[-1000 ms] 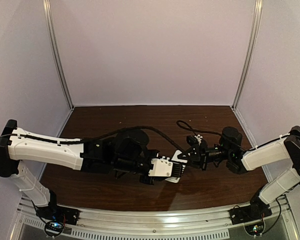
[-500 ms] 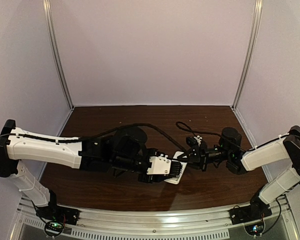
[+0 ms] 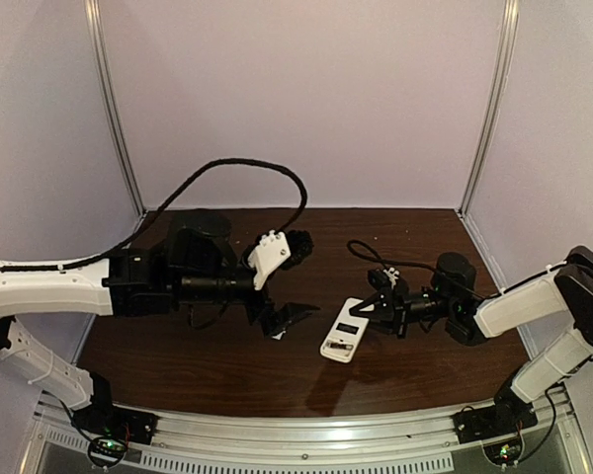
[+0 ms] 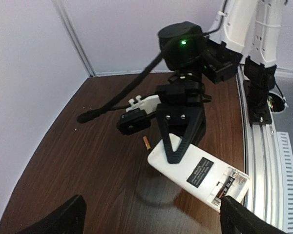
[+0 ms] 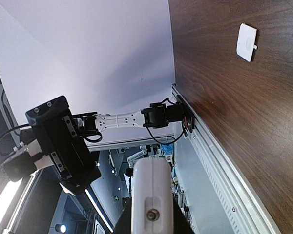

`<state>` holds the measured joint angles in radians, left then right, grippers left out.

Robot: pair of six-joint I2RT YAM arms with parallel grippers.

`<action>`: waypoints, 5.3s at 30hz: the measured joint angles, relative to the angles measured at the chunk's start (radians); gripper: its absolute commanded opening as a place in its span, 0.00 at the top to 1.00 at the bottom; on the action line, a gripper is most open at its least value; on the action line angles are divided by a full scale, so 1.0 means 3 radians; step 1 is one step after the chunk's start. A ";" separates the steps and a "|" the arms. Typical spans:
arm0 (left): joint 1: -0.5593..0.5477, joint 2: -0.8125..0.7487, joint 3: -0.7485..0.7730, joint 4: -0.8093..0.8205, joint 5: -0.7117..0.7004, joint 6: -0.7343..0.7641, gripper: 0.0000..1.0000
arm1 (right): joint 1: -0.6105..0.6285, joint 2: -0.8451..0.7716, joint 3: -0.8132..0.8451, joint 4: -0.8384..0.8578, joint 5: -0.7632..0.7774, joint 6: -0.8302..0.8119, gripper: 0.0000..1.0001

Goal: Load the batteries into the remote control
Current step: Load the battery into the battery compartment.

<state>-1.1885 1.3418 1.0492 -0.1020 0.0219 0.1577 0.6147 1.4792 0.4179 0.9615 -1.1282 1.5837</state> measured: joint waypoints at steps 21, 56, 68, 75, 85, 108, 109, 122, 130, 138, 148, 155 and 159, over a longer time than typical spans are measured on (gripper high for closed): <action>0.0140 0.0572 -0.0149 0.0278 0.0866 -0.2572 0.07 | 0.0000 0.0163 0.0006 0.0001 0.0161 -0.0095 1.00; 0.0069 0.0994 0.0195 0.0057 0.0985 -0.2876 0.24 | -0.0017 0.0117 0.0006 -0.0215 0.0184 -0.0239 1.00; 0.0058 0.1069 0.0290 -0.0033 0.0985 -0.2842 0.23 | -0.0022 0.0099 0.0006 -0.0264 0.0187 -0.0295 1.00; 0.0050 0.1108 0.0298 -0.0076 0.0984 -0.2824 0.28 | -0.0036 0.0098 0.0006 -0.0298 0.0187 -0.0298 1.00; 0.0043 0.1138 0.0306 -0.0103 0.0958 -0.2815 0.42 | -0.0038 0.0058 0.0006 -0.0319 0.0197 -0.0306 1.00; 0.0104 0.1088 0.0281 0.0158 0.0983 -0.2811 0.30 | -0.0078 0.0072 -0.0057 0.0289 0.0136 0.0055 1.00; 0.0113 0.1069 0.0264 0.0163 0.0984 -0.2801 0.30 | -0.0078 0.0071 -0.0057 0.0296 0.0137 0.0057 1.00; 0.0207 0.0674 0.0114 0.0195 0.1077 -0.2332 0.11 | -0.0078 -0.0163 0.0032 -0.0256 0.0141 -0.0412 1.00; 0.0207 0.0254 -0.0066 0.0058 0.0824 -0.1568 0.16 | -0.0078 -0.0613 0.0559 -0.1756 0.0175 -0.1623 1.00; 0.0167 0.0089 -0.0318 -0.0001 0.0498 -0.0636 0.22 | -0.0078 -0.0661 0.0596 -0.2366 0.0175 -0.2087 1.00; -0.0215 0.0145 -0.0356 0.0006 -0.0009 0.0409 0.27 | -0.0039 -0.0655 0.0608 -0.2659 0.0174 -0.2263 1.00; -0.0393 0.0506 -0.0127 -0.0003 -0.0318 0.0776 0.32 | -0.0009 -0.0595 0.0618 -0.2688 0.0175 -0.2248 1.00; -0.0473 0.0612 -0.0013 0.0011 -0.0481 0.0936 0.34 | 0.0004 -0.0568 0.0618 -0.2689 0.0179 -0.2199 1.00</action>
<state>-1.3304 1.5253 1.0454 -0.0986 -0.1223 0.4385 0.6159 1.3087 0.6033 0.1547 -1.0744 0.9241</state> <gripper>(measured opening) 0.671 0.165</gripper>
